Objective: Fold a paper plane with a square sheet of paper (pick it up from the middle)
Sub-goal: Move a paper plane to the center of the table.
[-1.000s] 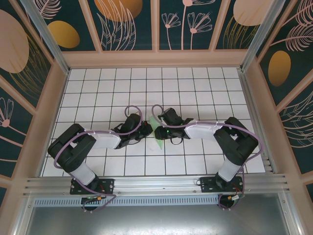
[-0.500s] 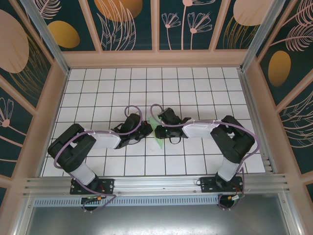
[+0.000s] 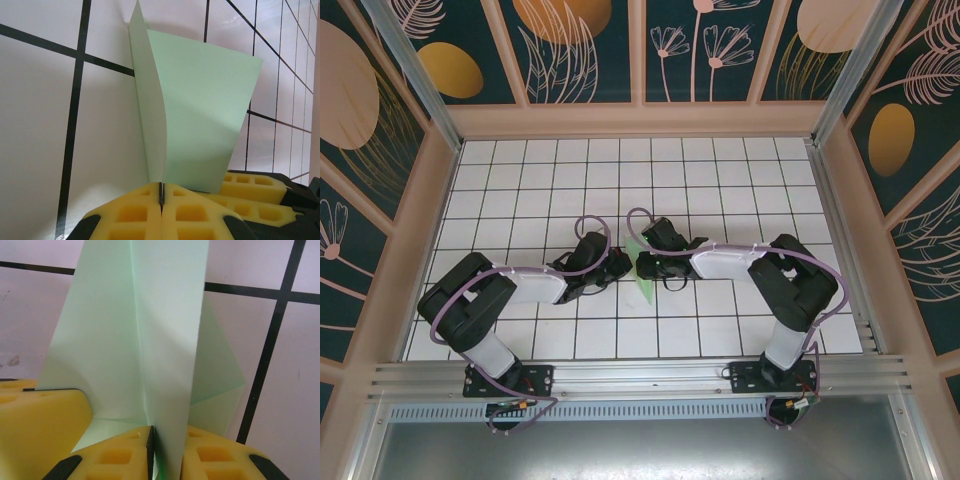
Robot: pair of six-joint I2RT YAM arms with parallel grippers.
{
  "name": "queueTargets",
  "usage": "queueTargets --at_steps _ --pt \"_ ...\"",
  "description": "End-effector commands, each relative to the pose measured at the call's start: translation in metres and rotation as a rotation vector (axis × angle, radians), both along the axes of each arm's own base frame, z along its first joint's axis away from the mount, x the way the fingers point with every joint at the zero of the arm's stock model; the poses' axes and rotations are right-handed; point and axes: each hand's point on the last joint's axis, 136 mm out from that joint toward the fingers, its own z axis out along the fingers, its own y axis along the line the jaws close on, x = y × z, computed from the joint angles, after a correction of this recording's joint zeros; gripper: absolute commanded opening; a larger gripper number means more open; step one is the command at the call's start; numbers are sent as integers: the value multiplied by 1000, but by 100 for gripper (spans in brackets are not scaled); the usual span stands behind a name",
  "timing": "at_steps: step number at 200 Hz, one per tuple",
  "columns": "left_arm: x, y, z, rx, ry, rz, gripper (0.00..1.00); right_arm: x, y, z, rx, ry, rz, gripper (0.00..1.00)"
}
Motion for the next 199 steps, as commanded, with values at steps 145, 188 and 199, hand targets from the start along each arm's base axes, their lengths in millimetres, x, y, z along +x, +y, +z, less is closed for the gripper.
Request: queueTargets --at_steps 145,188,199 --pt "12 20 22 21 -41 74 37 23 -30 26 -62 -77 -136 0" --pt "15 51 28 116 -65 169 76 49 -70 38 -181 -126 -198 0" --pt "14 55 26 131 -61 182 82 53 -74 38 -191 -120 -197 0"
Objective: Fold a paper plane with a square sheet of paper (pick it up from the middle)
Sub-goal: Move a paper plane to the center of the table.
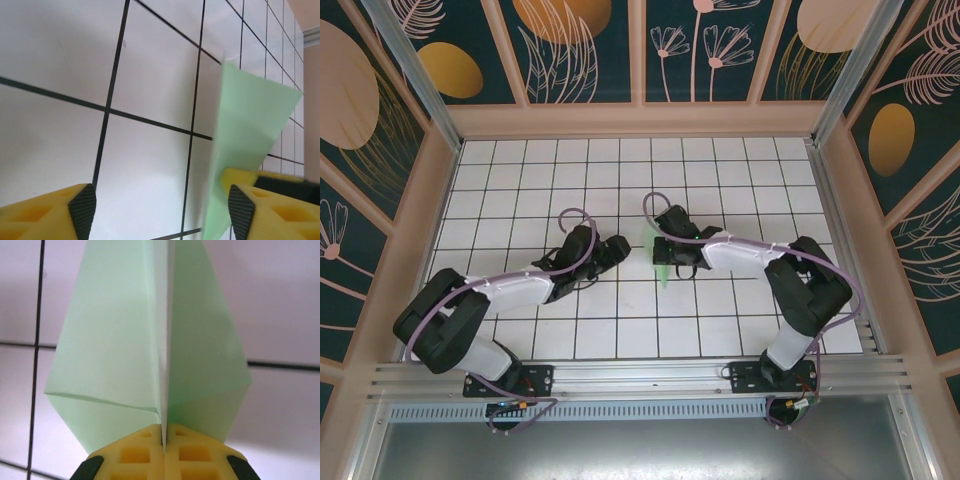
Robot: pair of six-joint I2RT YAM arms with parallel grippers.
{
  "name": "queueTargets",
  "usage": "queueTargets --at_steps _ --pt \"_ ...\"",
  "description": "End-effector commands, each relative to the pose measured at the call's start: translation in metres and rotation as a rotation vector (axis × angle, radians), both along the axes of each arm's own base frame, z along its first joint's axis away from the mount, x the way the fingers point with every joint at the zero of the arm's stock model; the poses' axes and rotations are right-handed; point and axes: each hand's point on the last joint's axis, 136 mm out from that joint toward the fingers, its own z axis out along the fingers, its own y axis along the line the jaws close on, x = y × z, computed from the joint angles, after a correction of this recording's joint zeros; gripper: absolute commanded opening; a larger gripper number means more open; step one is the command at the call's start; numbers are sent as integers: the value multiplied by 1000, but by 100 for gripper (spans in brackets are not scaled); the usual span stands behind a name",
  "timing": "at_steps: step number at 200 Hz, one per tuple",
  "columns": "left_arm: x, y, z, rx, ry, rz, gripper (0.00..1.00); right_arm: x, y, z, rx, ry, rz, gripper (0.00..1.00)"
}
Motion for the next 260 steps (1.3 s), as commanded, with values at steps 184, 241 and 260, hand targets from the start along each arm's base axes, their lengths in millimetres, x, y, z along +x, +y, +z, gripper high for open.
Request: queueTargets --at_steps 184,241,260 --pt "-4 23 -26 128 65 56 99 21 -12 -33 -155 98 -10 16" --pt "-6 25 -27 137 67 56 99 25 -12 -41 -192 98 -9 7" --pt "-6 27 -26 143 64 60 99 39 -12 -30 -207 53 -8 6"
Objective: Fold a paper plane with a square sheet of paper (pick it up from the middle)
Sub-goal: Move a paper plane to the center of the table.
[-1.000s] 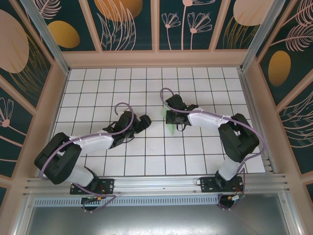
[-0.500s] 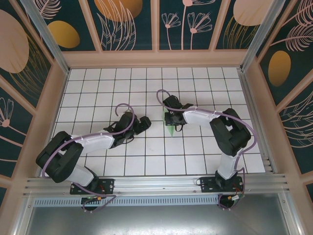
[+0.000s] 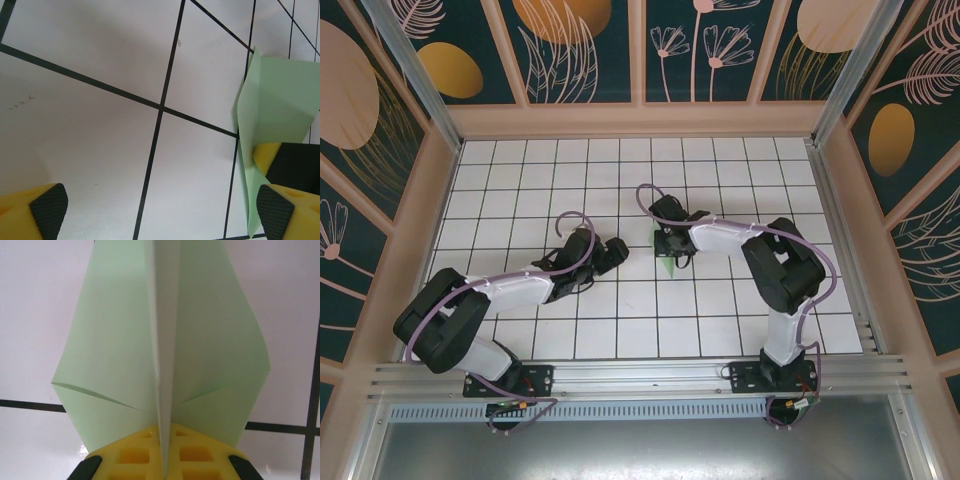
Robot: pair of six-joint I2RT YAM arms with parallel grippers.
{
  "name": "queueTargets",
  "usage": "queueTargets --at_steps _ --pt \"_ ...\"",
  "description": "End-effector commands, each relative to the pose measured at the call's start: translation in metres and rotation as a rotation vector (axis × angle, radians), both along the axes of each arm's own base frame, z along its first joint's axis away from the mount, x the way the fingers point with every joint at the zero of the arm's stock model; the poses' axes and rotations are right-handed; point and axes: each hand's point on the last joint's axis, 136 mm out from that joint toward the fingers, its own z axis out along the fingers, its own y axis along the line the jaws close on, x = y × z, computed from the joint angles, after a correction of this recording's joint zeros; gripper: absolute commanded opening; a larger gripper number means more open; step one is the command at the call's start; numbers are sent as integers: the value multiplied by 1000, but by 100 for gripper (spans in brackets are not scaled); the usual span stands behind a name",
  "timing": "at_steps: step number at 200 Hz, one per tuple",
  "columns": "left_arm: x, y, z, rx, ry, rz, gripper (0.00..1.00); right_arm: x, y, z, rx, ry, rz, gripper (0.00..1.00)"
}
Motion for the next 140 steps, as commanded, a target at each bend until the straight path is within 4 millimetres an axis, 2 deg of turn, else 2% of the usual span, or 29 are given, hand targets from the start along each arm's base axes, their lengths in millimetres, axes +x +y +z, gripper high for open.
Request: queueTargets --at_steps 1,21,34,71,84,86,89,120,140 --pt "1 8 -4 41 6 18 99 12 -2 3 -49 -25 10 5" --pt "1 9 -1 45 -1 22 99 38 -2 20 -44 -92 21 4" --pt "1 11 0 47 -4 23 99 56 -5 24 -52 -118 26 2" --pt "2 13 4 53 -14 28 99 93 -16 18 -77 -138 15 2" --pt "2 13 4 54 -15 26 99 99 -11 14 -70 -132 21 2" --pt "2 13 5 55 -16 25 99 104 -20 13 -72 -128 0 2" --pt "2 13 5 56 -16 26 98 107 -23 13 -68 -128 -7 2" --pt "3 13 7 60 -18 24 99 117 -25 6 -59 -103 -20 4" --pt "4 14 7 62 -20 25 99 117 -28 -3 -61 -82 -38 10"
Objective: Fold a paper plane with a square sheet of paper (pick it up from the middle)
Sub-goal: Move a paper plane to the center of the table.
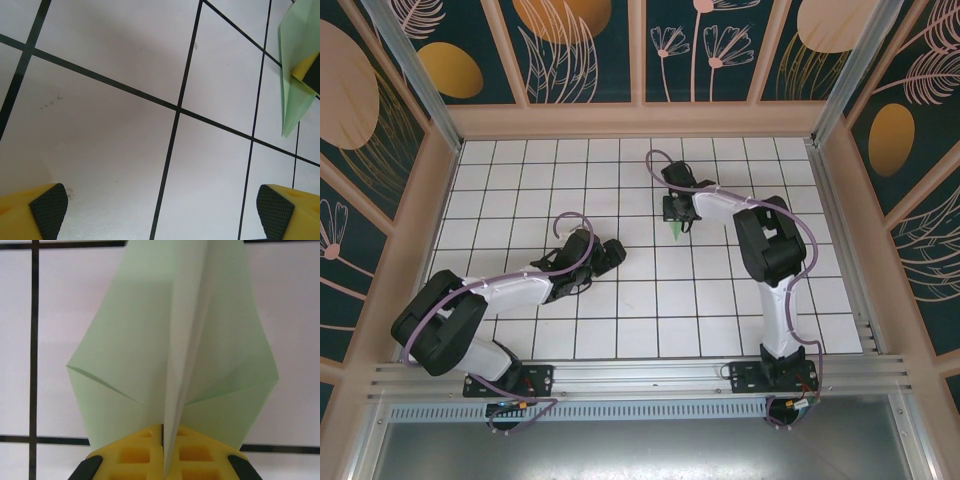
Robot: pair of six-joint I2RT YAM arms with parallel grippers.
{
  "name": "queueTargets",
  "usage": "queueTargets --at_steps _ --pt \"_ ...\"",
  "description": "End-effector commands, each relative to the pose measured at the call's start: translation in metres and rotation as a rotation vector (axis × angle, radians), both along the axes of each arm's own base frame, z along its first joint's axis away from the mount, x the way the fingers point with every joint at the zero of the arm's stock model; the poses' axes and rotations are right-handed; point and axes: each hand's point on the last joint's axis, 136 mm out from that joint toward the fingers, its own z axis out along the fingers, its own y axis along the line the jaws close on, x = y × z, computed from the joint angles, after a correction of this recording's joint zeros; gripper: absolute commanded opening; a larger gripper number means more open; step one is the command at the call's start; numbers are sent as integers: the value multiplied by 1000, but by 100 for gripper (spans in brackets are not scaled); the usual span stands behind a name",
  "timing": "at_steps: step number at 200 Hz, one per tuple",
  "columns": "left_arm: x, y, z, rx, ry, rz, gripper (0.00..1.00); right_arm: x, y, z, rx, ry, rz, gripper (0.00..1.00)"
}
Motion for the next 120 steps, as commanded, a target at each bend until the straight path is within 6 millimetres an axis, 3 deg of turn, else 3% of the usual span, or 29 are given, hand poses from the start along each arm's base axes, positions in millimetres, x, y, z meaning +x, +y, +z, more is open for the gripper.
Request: queueTargets --at_steps 1,49,64,81,120 --pt "6 4 9 19 -26 4 99 1 0 -8 -7 30 5 11" --pt "9 4 12 32 -32 4 99 -12 -4 -33 2 90 -37 14" --pt "11 4 15 36 -37 4 99 -10 -5 -29 3 87 -48 15" --pt "17 7 21 61 -52 9 99 -2 -2 -4 17 40 -61 19" --pt "49 26 58 168 -132 79 99 15 6 81 108 -110 -70 33"
